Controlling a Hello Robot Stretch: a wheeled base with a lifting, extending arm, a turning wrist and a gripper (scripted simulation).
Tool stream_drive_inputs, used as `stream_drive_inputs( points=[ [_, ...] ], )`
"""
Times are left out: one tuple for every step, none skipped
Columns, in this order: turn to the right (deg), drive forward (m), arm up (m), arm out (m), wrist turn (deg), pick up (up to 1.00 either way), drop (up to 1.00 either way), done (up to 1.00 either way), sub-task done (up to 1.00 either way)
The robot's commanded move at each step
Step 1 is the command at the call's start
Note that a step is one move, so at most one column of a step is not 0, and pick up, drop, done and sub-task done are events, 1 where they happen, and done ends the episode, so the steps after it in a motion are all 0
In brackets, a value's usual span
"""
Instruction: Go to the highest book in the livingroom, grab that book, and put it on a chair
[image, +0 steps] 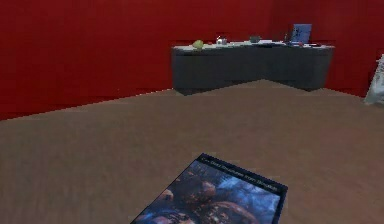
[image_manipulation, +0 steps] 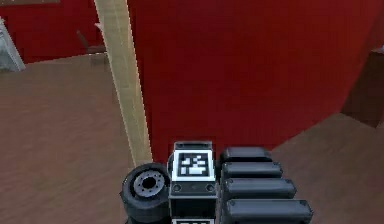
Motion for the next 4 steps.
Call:
stream_drive_inputs(
  points=[
    [6.0, 0.0, 0.0, 0.0, 0.0, 0.0, 0.0, 0.0, 0.0],
    [0.0, 0.1, 0.0, 0.0, 0.0, 0.0, 0.0, 0.0, 0.0],
    [27.0, 0.0, 0.0, 0.0, 0.0, 0.0, 0.0, 0.0, 0.0],
    [0.0, 0.9, 0.0, 0.0, 0.0, 0.0, 0.0, 0.0, 0.0]
  ],
)
